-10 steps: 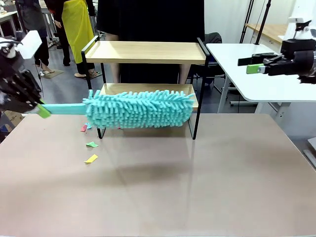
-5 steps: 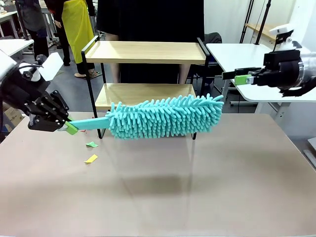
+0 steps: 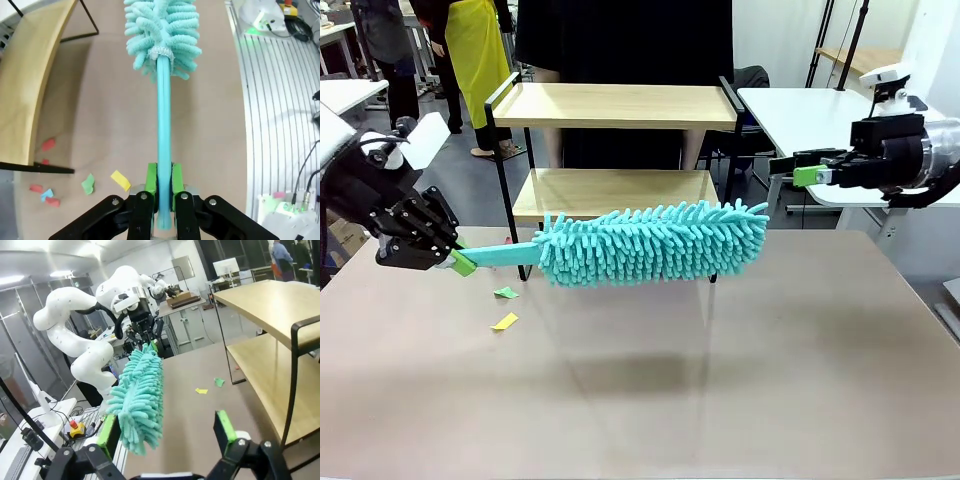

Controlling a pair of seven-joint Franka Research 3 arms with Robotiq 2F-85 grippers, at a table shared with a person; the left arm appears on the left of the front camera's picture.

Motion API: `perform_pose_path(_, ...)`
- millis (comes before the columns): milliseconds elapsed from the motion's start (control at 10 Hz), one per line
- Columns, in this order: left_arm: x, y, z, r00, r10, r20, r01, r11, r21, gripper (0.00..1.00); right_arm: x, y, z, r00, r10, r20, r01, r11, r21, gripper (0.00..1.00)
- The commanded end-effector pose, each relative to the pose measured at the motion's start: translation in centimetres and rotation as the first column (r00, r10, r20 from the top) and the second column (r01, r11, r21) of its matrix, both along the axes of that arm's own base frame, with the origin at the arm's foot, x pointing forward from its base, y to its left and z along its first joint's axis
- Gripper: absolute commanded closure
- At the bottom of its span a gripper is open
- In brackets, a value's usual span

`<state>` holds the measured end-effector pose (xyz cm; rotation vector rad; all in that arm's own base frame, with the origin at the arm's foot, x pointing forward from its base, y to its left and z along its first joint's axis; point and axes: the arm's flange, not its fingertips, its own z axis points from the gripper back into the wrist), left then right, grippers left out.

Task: Clean the shelf.
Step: Hand the Duster back to the human.

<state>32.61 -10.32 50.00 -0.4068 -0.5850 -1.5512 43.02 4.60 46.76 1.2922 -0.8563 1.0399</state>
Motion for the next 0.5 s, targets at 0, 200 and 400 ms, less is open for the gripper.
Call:
perform_pose_path(0, 0.0, -0.1, 0.2, 1.0, -0.002, 0.002, 0.002, 1.0, -0.018, 0.86, -2.0, 1.2, -0.1, 0.997, 0.009, 0.077, -0.01, 1.0, 0.013, 0.0)
perform_pose_path(200, 0.0, -0.1, 0.2, 1.0, -0.002, 0.002, 0.002, 1.0, -0.018, 0.86, -3.3, 3.1, 0.8, 0.989, -0.002, 0.15, -0.007, 0.998, 0.056, 0.0)
perform_pose_path(400, 0.0, -0.1, 0.2, 1.0, -0.002, 0.002, 0.002, 1.0, -0.018, 0.86, -4.2, 5.5, 0.4, 0.985, 0.005, 0.175, -0.019, 0.997, 0.075, 0.0)
